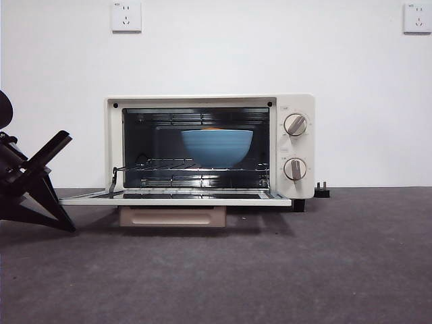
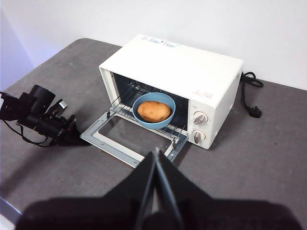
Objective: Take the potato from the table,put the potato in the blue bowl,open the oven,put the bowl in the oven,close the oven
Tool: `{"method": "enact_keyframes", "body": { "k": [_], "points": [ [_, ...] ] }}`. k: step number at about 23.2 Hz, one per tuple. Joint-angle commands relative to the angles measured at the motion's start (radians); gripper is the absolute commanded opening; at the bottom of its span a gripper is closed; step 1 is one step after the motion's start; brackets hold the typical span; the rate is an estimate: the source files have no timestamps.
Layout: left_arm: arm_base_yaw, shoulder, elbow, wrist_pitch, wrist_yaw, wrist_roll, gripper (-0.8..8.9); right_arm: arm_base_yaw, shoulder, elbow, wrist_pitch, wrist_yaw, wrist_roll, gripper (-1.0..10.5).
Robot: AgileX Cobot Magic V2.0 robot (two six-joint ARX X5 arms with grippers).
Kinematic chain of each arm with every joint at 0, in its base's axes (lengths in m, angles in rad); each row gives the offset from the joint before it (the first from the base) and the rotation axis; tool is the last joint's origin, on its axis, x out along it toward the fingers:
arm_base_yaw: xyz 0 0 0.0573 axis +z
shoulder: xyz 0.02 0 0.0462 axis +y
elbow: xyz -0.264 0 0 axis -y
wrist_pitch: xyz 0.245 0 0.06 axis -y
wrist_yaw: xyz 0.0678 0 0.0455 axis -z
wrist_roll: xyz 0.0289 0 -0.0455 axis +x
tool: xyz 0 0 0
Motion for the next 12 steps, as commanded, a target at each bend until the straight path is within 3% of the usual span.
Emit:
{"method": "enact_keyframes", "body": {
  "k": [1, 12],
  "points": [
    [0.004, 0.005, -0.006, 0.032, 0.051, -0.028, -0.07, 0.001, -0.003, -0.007, -0.02, -0.001, 0.023, -0.1],
    [0.006, -0.021, 0.024, 0.044, 0.132, -0.043, -0.06, 0.001, -0.003, -0.007, -0.02, -0.001, 0.035, -0.1]
  ]
}}
